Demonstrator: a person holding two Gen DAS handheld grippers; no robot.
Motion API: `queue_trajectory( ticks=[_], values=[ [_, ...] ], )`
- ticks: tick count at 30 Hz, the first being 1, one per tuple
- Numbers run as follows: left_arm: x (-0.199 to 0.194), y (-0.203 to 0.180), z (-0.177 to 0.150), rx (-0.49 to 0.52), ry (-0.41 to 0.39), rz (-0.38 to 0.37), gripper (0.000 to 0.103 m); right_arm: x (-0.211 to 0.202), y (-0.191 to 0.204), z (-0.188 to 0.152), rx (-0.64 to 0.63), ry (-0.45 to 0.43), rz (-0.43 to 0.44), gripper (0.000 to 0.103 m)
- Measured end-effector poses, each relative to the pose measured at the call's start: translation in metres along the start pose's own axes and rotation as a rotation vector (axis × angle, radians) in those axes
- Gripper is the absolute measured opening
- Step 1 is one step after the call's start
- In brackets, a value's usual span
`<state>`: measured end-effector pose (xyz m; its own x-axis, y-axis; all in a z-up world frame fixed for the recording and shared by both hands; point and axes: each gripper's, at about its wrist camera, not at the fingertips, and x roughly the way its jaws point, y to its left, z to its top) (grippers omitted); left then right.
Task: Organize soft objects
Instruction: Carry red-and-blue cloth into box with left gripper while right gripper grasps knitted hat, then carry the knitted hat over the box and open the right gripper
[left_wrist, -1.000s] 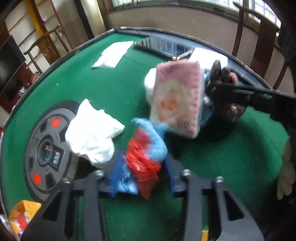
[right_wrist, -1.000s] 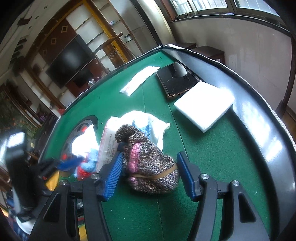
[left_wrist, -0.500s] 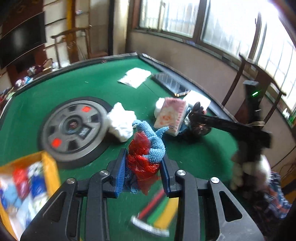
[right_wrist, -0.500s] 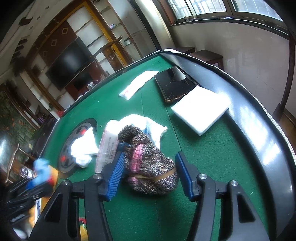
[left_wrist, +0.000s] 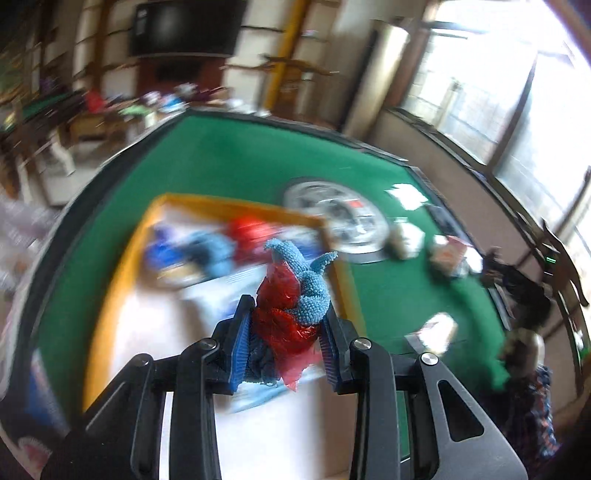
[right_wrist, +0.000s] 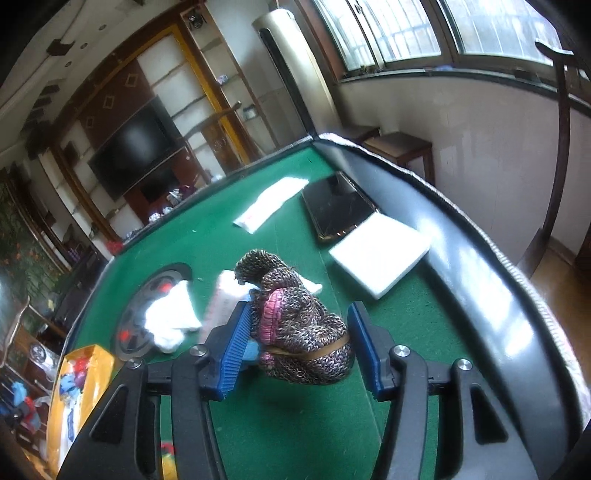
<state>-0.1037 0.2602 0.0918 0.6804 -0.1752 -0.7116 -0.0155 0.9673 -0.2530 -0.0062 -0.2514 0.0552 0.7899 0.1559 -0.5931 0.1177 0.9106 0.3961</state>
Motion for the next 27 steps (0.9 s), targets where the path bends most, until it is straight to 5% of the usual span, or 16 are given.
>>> queue_trajectory(
  ticks=[7,14,17,19,23,27],
  values=[
    [0.032,0.059,-0.008,-0.082,0.076,0.121,0.031,-0.035,0.053,-0.003,-0.085,0.031,0.096,0.049],
    [0.068,0.063,0.004,-0.043,0.111,0.193,0.032,-0.029,0.127,-0.019,-0.182,0.120,0.218,0.049],
    [0.075,0.066,0.009,-0.034,0.121,0.228,0.043,-0.023,0.158,-0.029,-0.233,0.152,0.256,0.049],
    [0.079,0.071,0.012,-0.052,0.125,0.225,0.056,-0.017,0.176,-0.035,-0.251,0.179,0.288,0.049],
    [0.065,0.076,0.012,-0.103,0.115,0.168,0.056,-0.007,0.208,-0.053,-0.283,0.248,0.357,0.049],
    [0.017,0.084,0.005,-0.158,-0.003,0.105,0.059,0.004,0.248,-0.079,-0.321,0.357,0.456,0.049]
  ],
)
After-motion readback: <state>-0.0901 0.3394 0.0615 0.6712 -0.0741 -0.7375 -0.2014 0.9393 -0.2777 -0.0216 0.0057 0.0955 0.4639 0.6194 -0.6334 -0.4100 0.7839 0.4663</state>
